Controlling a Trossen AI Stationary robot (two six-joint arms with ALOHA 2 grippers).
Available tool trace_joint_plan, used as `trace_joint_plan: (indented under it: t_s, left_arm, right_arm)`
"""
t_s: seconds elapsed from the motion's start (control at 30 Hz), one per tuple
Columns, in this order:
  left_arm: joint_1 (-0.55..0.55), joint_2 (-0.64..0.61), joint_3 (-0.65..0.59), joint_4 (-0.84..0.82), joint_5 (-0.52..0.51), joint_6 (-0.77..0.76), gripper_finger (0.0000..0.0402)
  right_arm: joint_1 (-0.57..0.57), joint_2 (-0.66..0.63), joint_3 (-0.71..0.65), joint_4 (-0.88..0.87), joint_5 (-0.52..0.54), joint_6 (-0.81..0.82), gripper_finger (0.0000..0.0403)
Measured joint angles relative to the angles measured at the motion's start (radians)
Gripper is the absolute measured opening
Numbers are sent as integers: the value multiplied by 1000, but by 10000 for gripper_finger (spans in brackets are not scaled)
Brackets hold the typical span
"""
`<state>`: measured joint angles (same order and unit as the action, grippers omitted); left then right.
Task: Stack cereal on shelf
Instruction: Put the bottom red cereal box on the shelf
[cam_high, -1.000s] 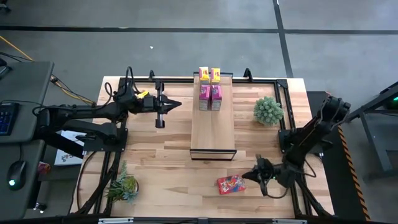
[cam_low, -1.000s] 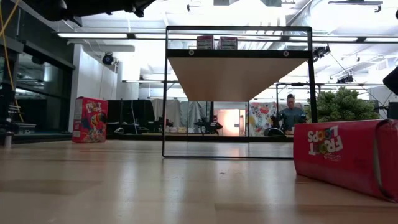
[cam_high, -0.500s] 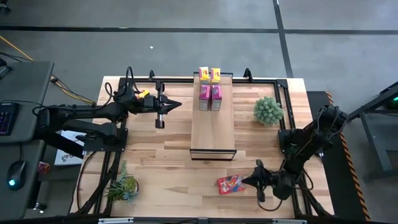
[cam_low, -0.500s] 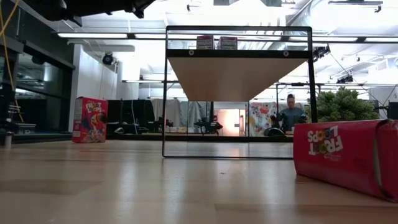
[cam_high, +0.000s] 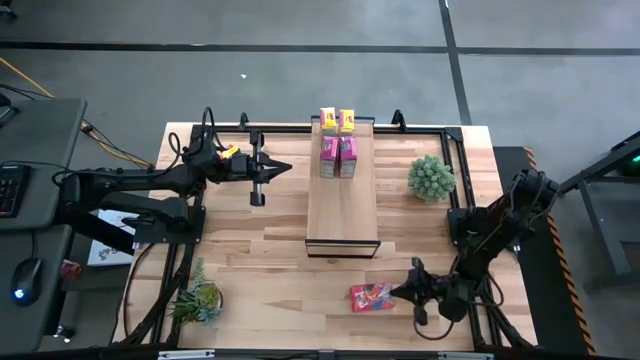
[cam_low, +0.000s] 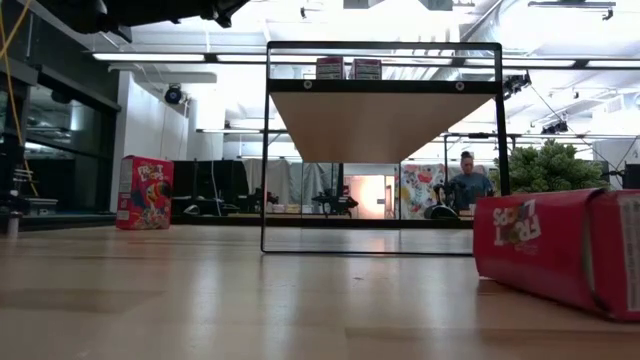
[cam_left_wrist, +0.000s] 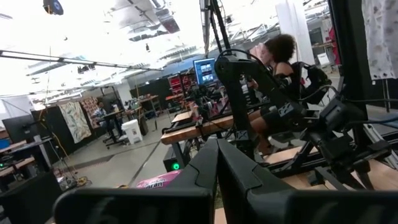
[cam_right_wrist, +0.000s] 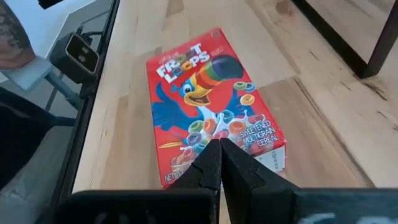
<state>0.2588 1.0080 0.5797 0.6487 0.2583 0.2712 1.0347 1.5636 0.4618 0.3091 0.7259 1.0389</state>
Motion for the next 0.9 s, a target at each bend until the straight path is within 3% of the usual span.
trace_joint_plan:
  t_s: [0.43, 0.9]
  left_arm:
    - [0, 0, 0, 0, 0, -5, 0]
    - [0, 0, 0, 0, 0, -7, 0]
  right_arm:
    - [106, 3, -3, -83, 26, 102, 0]
    - [111, 2, -2, -91, 60, 139, 0]
